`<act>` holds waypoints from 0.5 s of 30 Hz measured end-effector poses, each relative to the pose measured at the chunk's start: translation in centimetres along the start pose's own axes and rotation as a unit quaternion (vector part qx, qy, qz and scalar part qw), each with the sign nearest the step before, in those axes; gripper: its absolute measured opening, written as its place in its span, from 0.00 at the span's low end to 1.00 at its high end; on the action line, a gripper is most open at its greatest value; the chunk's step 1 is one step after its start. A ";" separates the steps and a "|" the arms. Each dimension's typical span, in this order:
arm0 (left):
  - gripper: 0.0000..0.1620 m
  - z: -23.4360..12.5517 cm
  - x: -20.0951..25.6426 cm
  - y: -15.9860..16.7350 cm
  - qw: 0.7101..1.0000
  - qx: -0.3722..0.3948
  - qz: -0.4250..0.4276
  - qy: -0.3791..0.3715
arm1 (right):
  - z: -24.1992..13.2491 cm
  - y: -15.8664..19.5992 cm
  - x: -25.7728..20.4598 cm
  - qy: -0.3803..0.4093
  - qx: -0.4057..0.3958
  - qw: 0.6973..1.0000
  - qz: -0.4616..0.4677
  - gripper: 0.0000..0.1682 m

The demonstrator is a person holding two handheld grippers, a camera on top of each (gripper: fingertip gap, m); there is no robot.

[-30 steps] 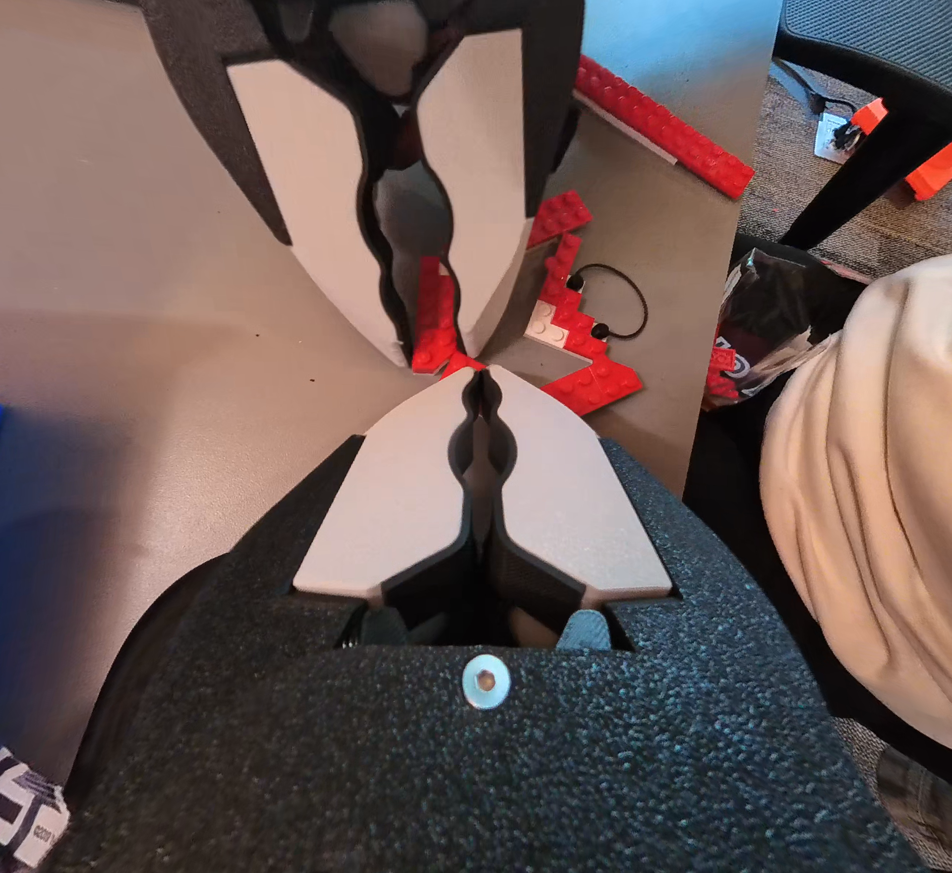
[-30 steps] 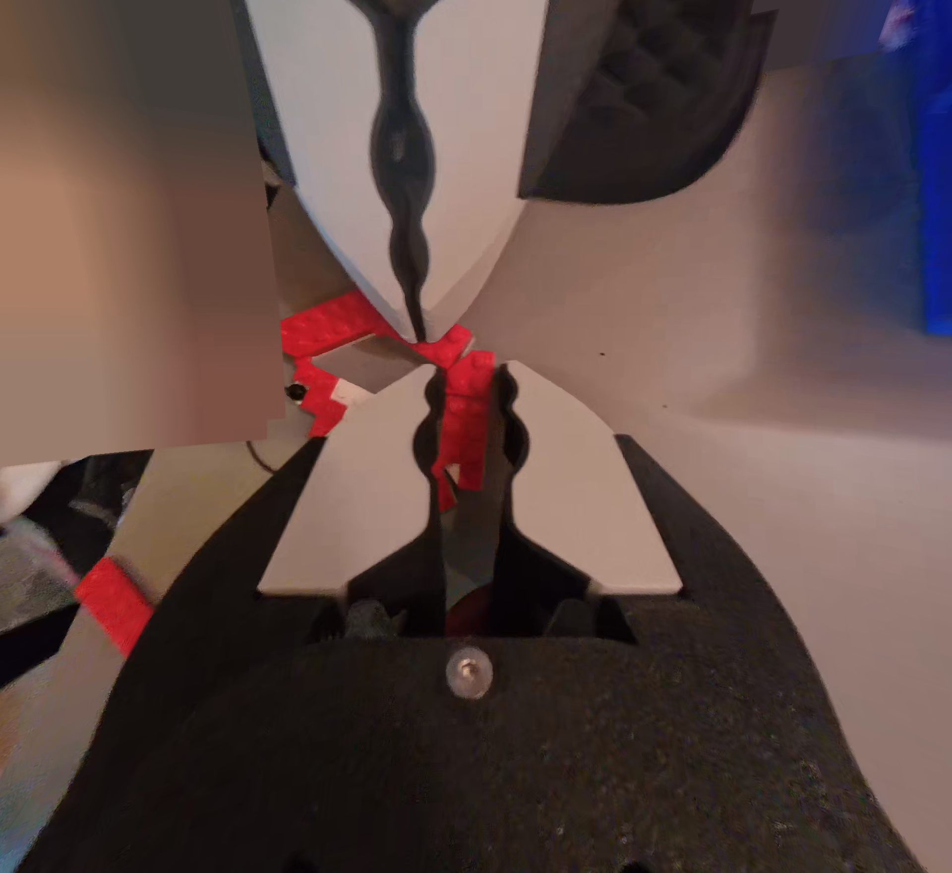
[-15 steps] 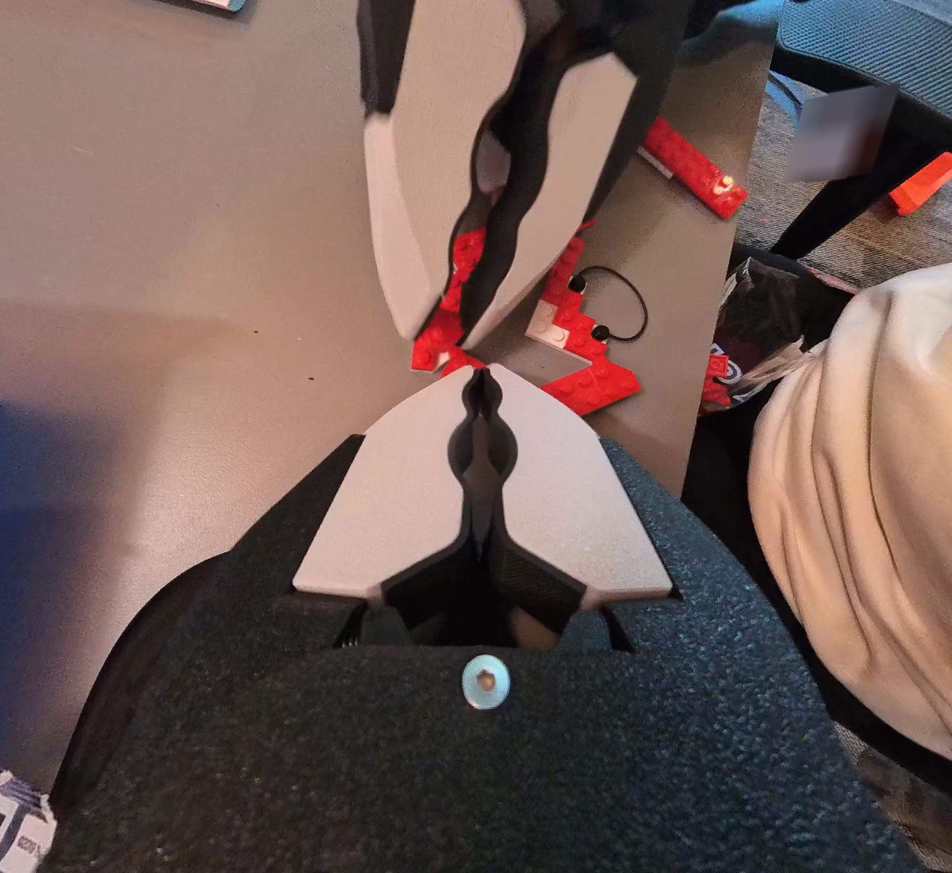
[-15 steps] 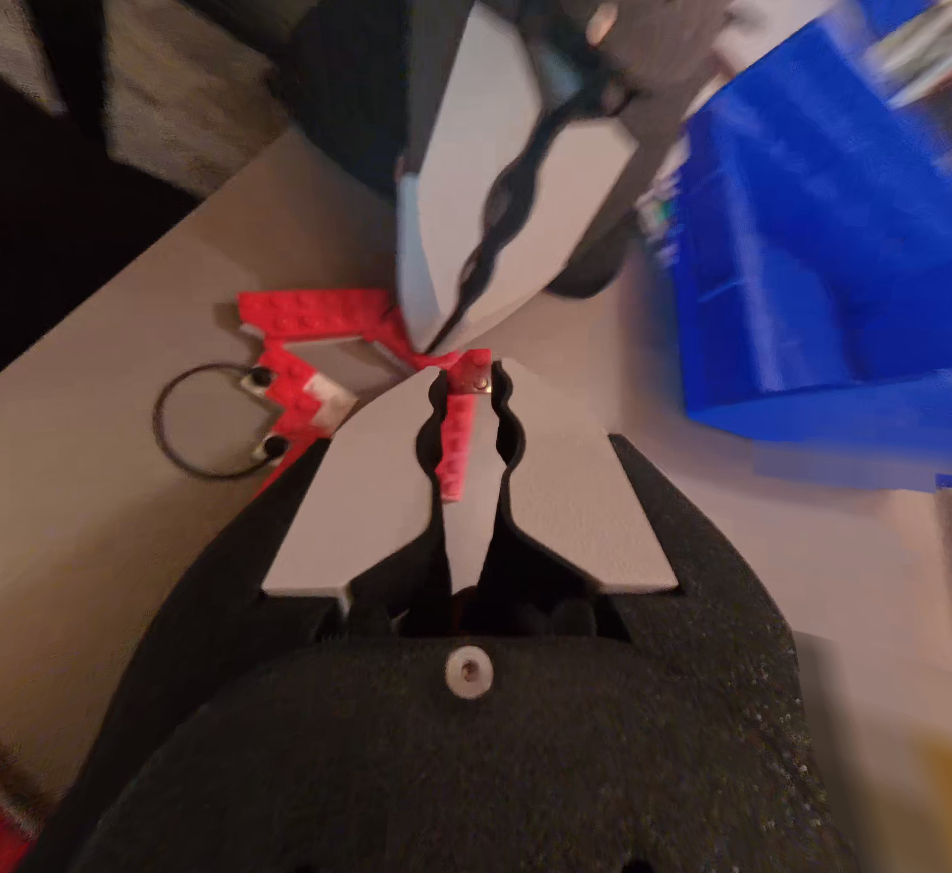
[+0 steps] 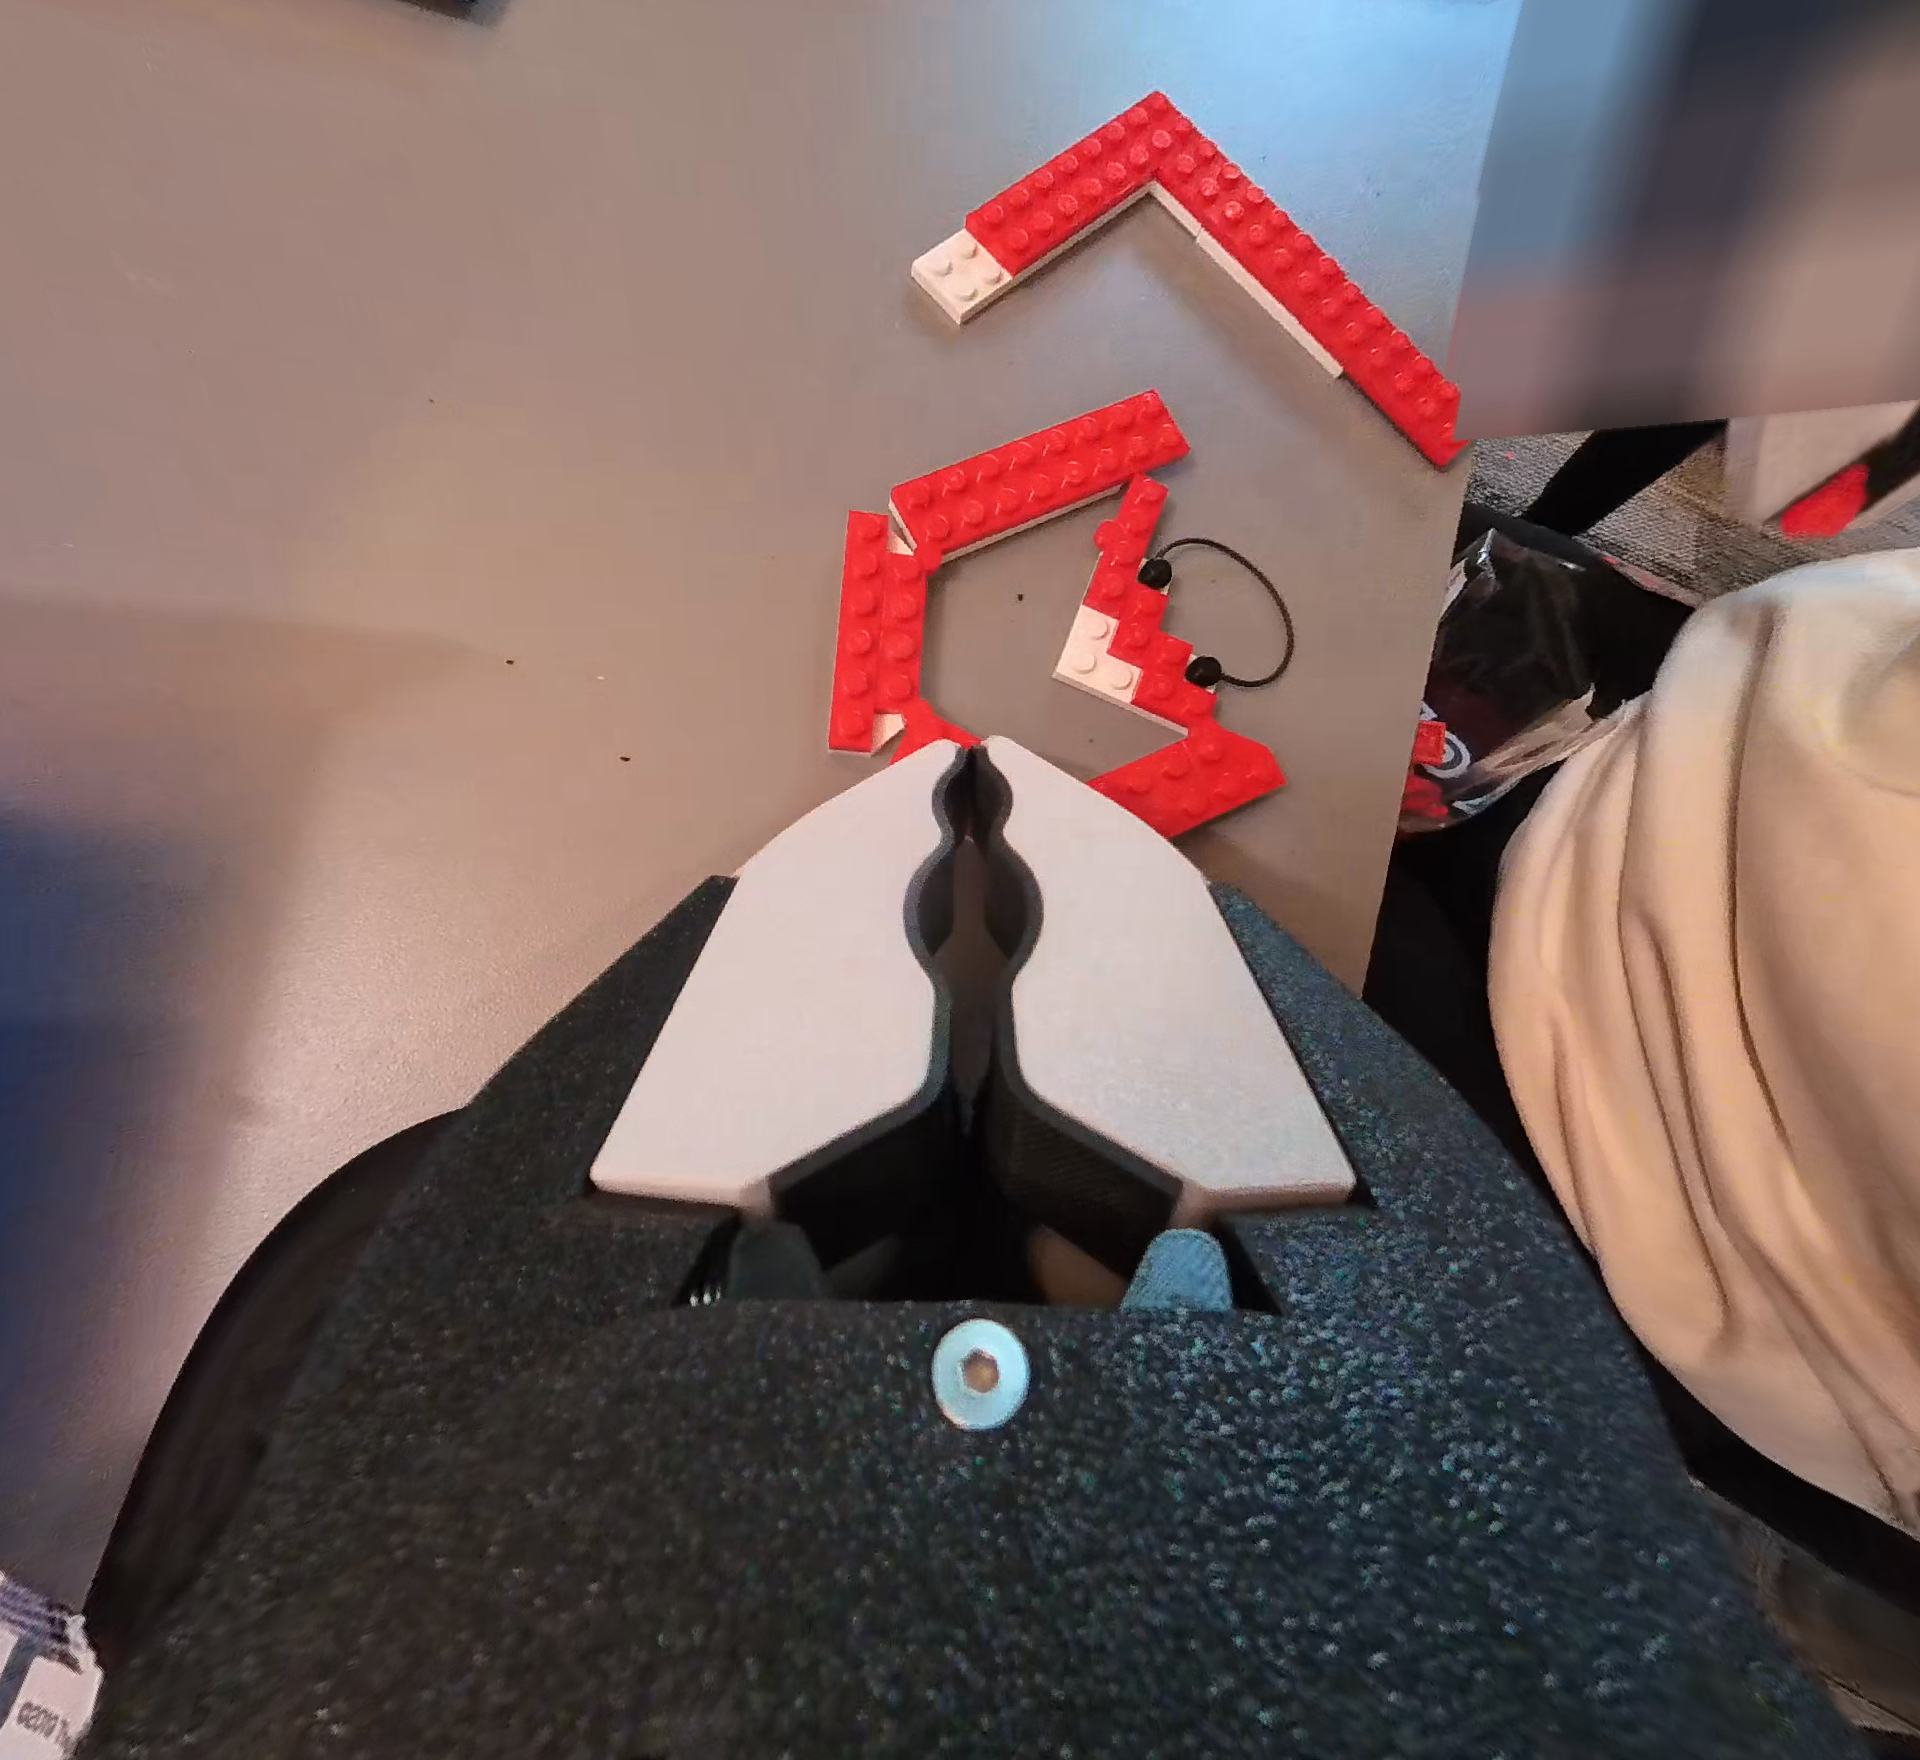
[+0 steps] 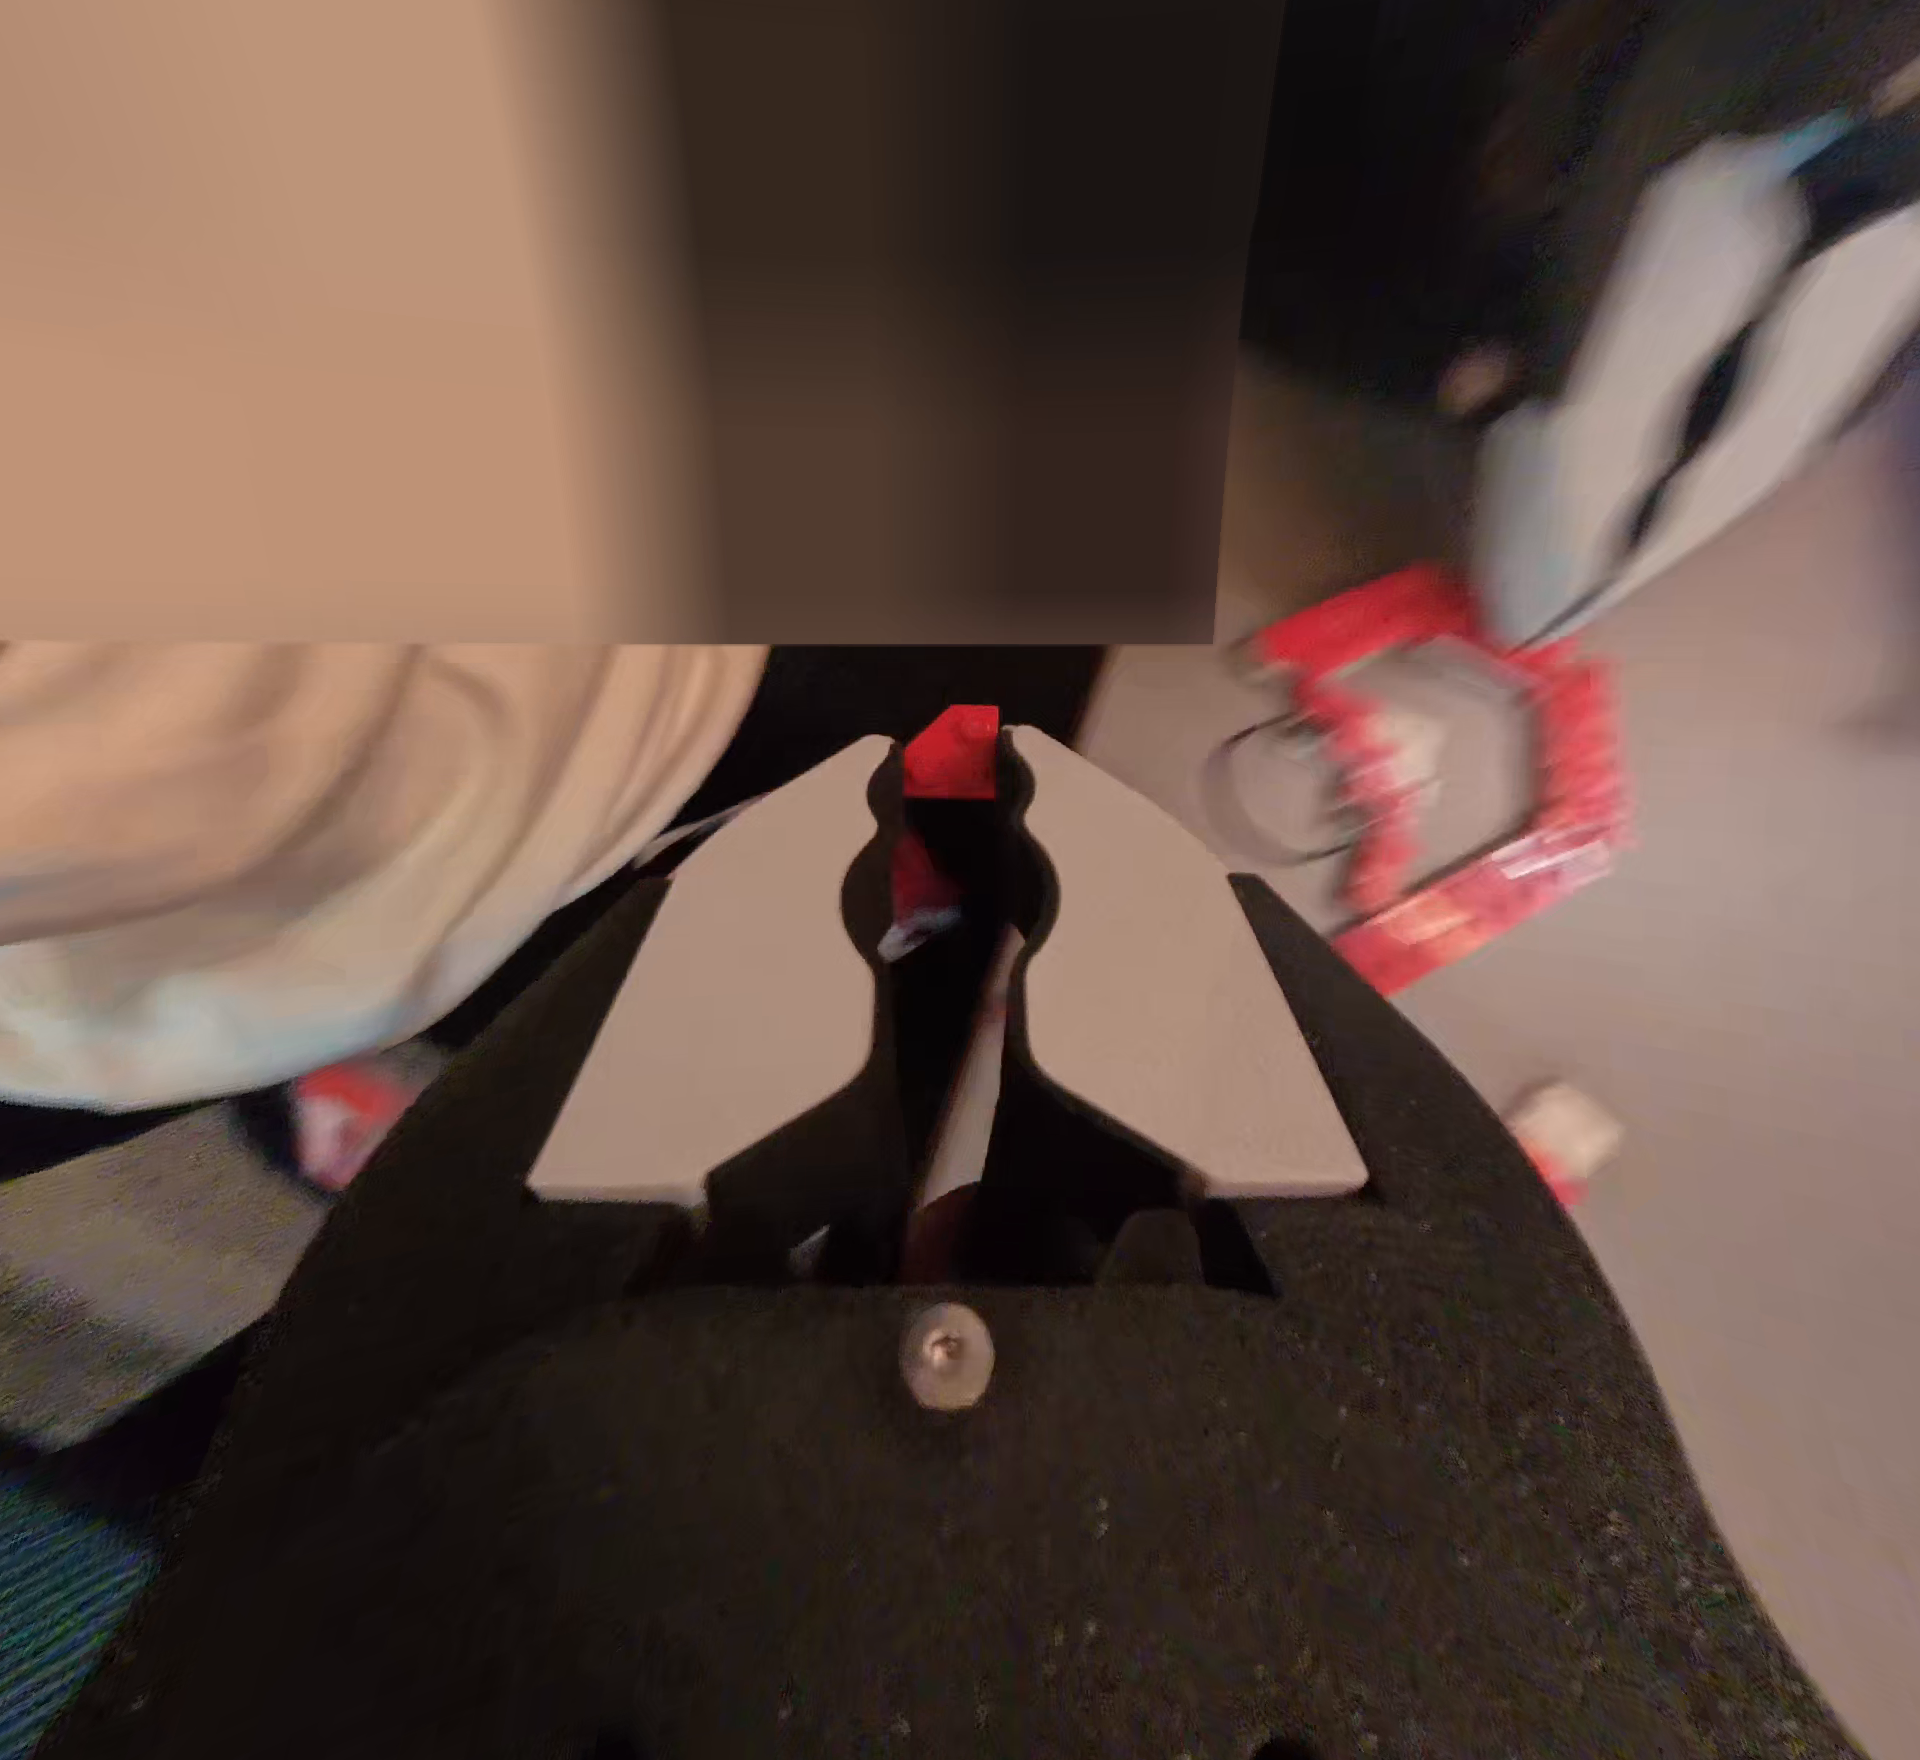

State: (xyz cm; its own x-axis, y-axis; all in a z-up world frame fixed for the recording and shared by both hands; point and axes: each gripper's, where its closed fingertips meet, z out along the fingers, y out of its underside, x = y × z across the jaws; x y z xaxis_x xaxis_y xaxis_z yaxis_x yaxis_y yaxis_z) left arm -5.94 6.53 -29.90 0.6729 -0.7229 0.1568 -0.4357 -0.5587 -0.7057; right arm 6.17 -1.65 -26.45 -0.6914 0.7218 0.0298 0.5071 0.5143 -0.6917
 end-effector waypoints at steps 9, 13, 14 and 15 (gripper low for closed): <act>0.00 0.0 0.0 0.0 1.000 -0.002 -0.001 0.002 | 4.5 7.4 -3.8 0.085 -0.093 0.983 0.132 0.16; 0.00 0.0 0.2 0.0 1.000 -0.004 0.002 0.009 | 4.2 7.2 -3.6 0.105 -0.078 0.982 0.140 0.16; 0.00 0.0 0.5 0.1 1.000 -0.005 0.010 0.018 | 4.0 7.0 -3.6 0.104 -0.077 0.983 0.133 0.16; 0.01 -0.2 0.8 0.1 1.000 -0.004 0.016 0.026 | 3.8 6.4 -3.7 0.100 -0.069 0.986 0.118 0.16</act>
State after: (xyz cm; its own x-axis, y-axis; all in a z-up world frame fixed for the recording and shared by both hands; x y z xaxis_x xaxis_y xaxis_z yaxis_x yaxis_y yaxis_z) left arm -5.54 5.87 -29.71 0.6260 -0.7609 0.1706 -0.4616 -0.5379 -0.7054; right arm 10.01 -2.78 -33.67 -0.4379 0.8985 0.0314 0.7166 0.3699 -0.5913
